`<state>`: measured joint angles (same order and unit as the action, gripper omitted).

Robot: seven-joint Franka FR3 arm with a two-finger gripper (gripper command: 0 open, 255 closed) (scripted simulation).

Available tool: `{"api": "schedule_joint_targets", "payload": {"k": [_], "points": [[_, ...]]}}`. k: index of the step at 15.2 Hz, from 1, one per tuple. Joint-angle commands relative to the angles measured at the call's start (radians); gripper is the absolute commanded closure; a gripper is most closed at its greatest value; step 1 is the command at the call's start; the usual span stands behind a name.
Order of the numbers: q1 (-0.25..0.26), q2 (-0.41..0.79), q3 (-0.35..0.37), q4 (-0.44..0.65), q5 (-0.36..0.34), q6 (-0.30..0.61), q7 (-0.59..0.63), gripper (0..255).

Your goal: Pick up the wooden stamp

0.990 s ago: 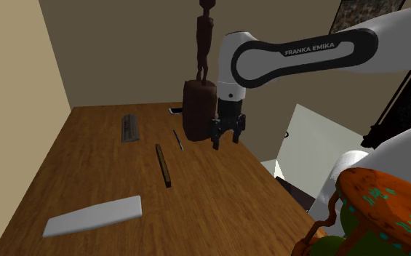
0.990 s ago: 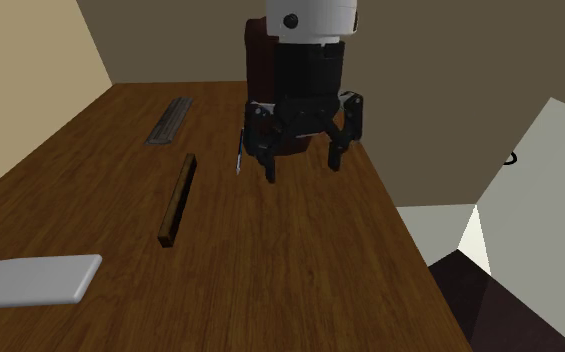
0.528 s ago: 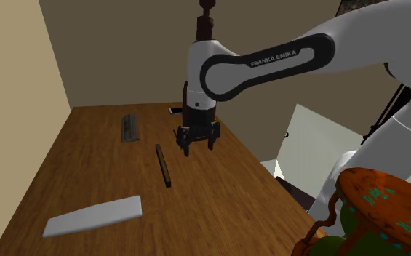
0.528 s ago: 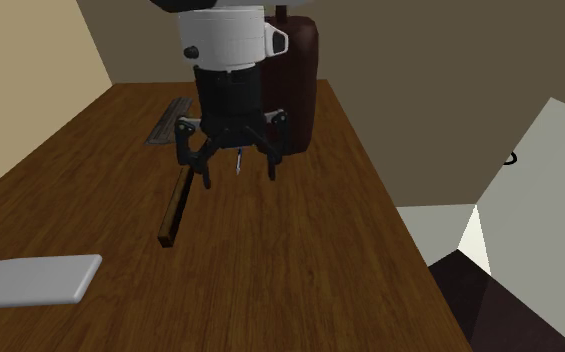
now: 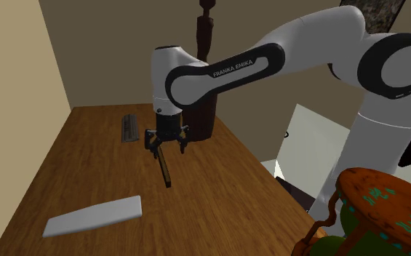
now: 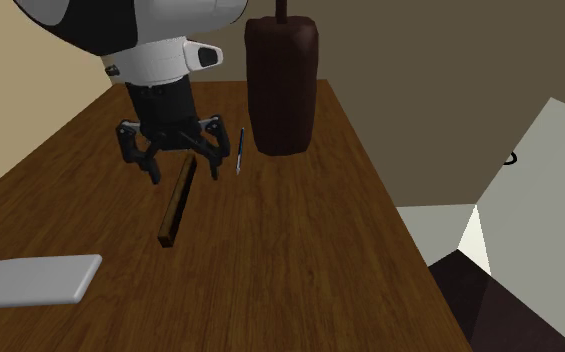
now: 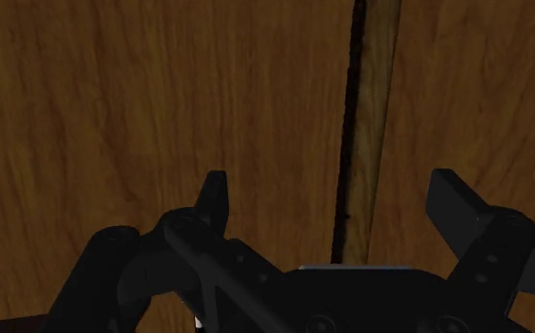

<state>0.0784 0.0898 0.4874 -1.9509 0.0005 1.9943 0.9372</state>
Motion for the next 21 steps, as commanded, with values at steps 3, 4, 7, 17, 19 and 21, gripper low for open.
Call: {"api": "schedule_joint_targets", "payload": {"k": [3,4,7,17,19,21], "points": [[0.024,0.088,0.001,0.057,-0.058,0.025,0.075,0],[0.024,0.093,0.001,0.049,-0.060,0.038,0.076,0],[0.027,0.109,-0.002,0.026,-0.070,0.074,0.082,0],[0.026,0.106,-0.002,0.007,-0.069,0.092,0.082,255],[0.026,0.109,-0.002,0.010,-0.071,0.091,0.082,255],[0.027,0.112,-0.002,0.022,-0.072,0.081,0.083,255]]}}
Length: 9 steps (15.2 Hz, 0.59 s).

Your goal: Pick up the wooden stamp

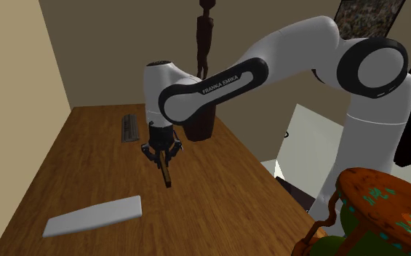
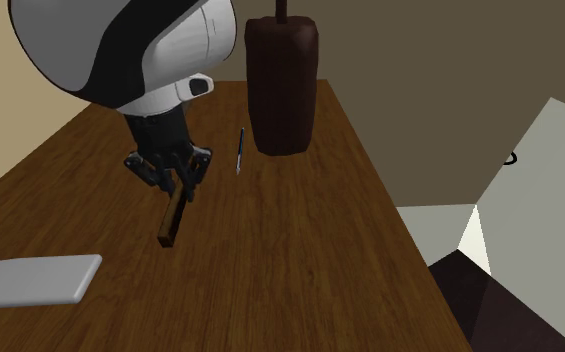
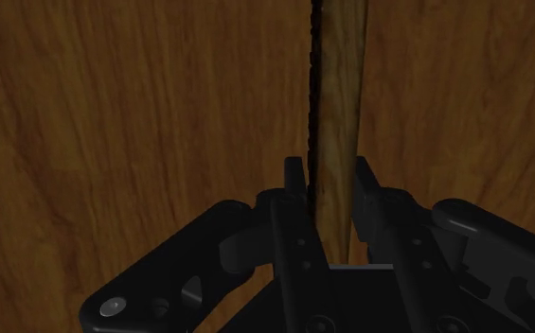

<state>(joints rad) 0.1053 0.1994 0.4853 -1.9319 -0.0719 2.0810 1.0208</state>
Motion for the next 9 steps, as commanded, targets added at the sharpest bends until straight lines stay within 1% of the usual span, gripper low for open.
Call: {"api": "schedule_joint_targets", "payload": {"k": [1,9], "points": [[-0.001,-0.004,0.001,0.010,0.004,-0.018,-0.003,255],[-0.005,-0.041,0.005,0.076,0.026,-0.116,-0.015,255]]}}
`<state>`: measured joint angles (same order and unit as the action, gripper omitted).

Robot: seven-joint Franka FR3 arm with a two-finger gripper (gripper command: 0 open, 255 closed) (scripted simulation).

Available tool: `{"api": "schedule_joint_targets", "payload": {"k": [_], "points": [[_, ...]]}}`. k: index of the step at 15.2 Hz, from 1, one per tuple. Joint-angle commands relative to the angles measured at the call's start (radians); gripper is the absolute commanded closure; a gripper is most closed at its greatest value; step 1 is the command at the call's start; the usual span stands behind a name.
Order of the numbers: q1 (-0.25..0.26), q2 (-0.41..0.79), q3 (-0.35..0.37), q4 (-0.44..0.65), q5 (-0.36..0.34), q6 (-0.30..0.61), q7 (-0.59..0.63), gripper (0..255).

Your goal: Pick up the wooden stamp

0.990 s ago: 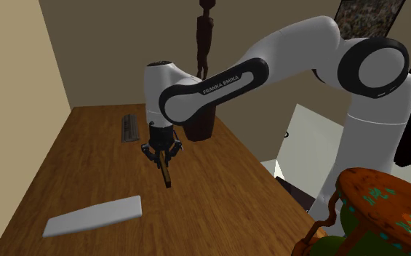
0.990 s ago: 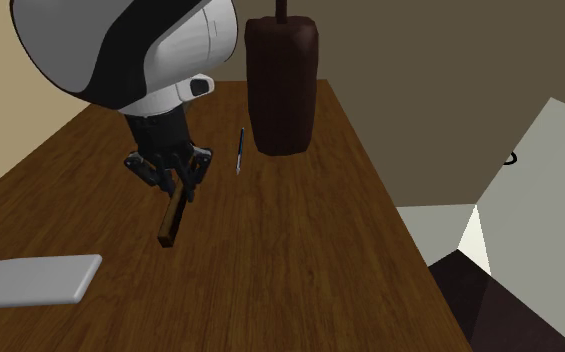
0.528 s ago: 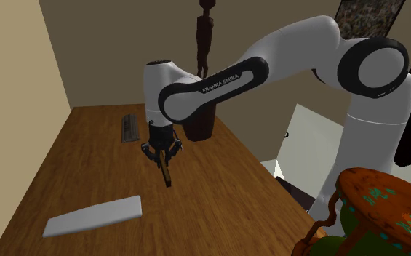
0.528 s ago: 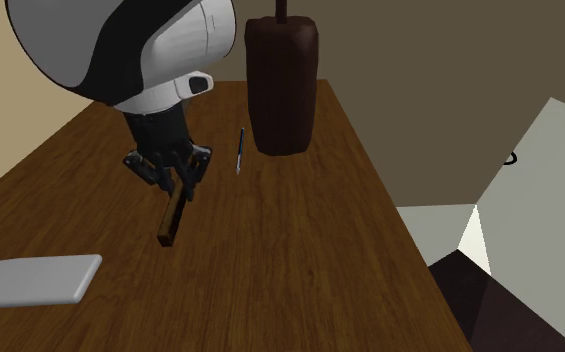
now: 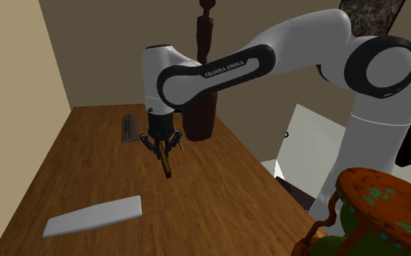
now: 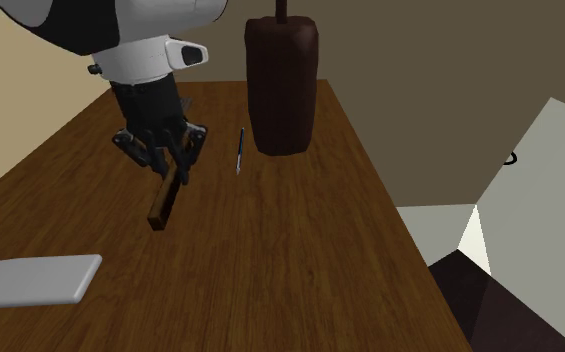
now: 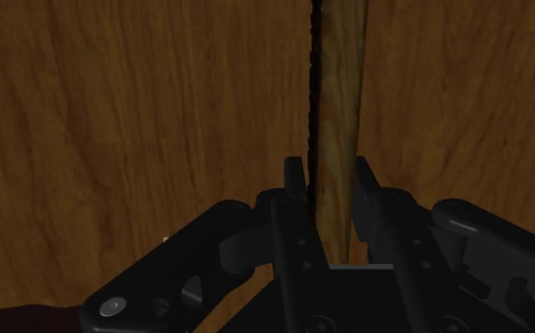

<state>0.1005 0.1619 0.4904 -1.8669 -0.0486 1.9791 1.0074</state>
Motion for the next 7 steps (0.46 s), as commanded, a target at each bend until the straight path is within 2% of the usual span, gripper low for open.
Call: {"api": "schedule_joint_targets", "payload": {"k": [1,7], "points": [[-0.001,-0.008,0.001,0.020,0.004,-0.027,-0.003,255],[-0.002,-0.021,0.002,0.061,0.012,-0.080,-0.007,255]]}}
